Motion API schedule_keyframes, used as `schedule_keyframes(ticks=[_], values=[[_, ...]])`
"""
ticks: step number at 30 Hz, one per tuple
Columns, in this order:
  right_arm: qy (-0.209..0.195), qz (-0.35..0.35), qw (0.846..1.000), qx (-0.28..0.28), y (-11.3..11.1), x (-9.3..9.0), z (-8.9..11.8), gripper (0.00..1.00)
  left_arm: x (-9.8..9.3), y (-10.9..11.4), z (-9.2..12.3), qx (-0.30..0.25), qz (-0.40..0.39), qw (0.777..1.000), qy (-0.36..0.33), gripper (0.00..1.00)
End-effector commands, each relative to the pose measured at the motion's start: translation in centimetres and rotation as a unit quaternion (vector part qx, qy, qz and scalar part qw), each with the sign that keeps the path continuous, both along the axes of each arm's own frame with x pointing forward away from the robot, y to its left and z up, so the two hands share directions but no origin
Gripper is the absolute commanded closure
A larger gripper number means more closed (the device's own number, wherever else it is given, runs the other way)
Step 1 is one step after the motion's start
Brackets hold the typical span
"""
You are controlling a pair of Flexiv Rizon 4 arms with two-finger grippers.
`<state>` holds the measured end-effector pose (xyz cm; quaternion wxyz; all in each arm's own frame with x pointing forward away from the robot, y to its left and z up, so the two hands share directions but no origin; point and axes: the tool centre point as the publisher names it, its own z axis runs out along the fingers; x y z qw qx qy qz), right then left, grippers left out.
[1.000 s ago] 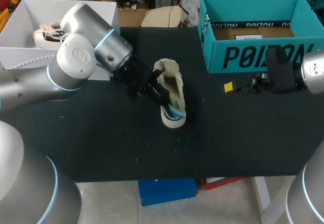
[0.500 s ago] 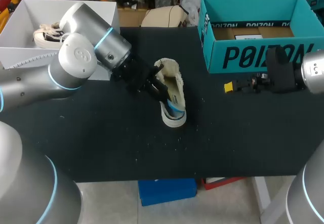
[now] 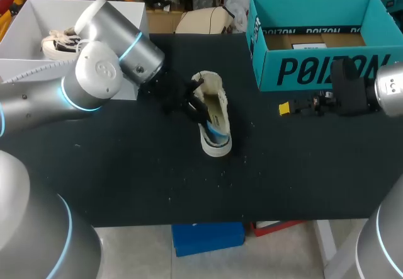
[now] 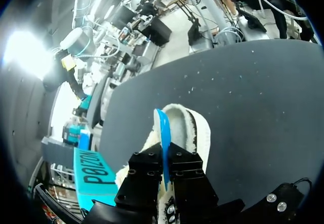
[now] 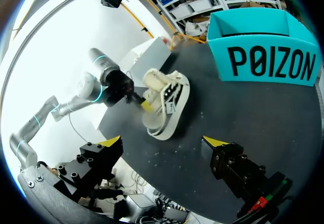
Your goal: Take the shoe out of the shoebox, open the shoe tongue, remove and reinsert the insole, then place the shoe into the shoebox
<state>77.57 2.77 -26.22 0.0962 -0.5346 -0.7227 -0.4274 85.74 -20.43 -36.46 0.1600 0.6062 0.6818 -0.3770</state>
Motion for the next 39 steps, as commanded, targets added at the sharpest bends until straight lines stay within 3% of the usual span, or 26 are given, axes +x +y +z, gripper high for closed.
schedule_keyframes(ticks=[1,2,3,4,6,8,13,16,18,19,24,26,33,39], values=[[0.001,0.0,1.0,-0.001,0.1,0.0,0.0,0.0,0.0,-0.3,0.0,0.008,0.002,1.0,-0.004,1.0],[0.001,0.0,1.0,-0.001,0.1,0.0,0.0,0.0,-0.2,-0.3,0.1,0.008,0.001,1.0,-0.004,0.9],[0.001,0.0,1.0,-0.001,0.1,0.0,0.0,0.0,-0.4,-0.4,0.1,0.008,-0.001,1.0,-0.003,0.57],[0.001,0.0,1.0,-0.001,0.1,0.0,0.0,0.0,-0.5,-0.4,0.2,0.006,-0.004,1.0,-0.002,0.53],[0.001,0.0,1.0,-0.001,0.1,0.0,0.0,0.0,-1.1,-0.5,0.8,-0.007,-0.012,1.0,0.005,0.2],[0.001,0.0,1.0,-0.001,0.1,0.0,0.0,0.0,-1.6,-0.3,1.5,-0.016,-0.02,1.0,0.008,0.0],[0.001,0.0,1.0,-0.001,0.1,0.0,0.0,0.0,-3.1,0.4,4.3,-0.047,-0.047,0.998,0.013,0.0],[0.001,0.0,1.0,-0.001,0.1,0.0,0.0,0.0,-3.2,0.6,5.2,-0.032,-0.048,0.998,-0.009,0.03],[0.001,0.0,1.0,-0.001,0.1,0.0,0.0,0.0,-3.2,0.7,5.2,-0.013,-0.046,0.999,-0.024,0.41],[0.001,0.0,1.0,-0.001,0.1,0.0,0.0,0.0,-3.1,0.7,5.1,-0.004,-0.045,0.999,-0.029,0.52],[0.001,0.0,1.0,-0.001,0.1,0.0,0.0,0.0,-2.6,0.6,3.9,0.079,-0.035,0.993,-0.086,0.78],[0.001,0.0,1.0,-0.001,0.1,0.0,0.0,0.0,-2.7,0.4,3.5,0.102,-0.039,0.989,-0.099,1.0],[0.001,0.0,1.0,-0.001,0.1,0.0,0.0,0.0,-2.9,0.4,1.7,0.177,-0.051,0.976,-0.113,1.0],[0.001,0.0,1.0,-0.001,0.1,0.0,0.0,0.0,-3.1,0.3,0.3,0.188,-0.058,0.976,-0.093,1.0]])
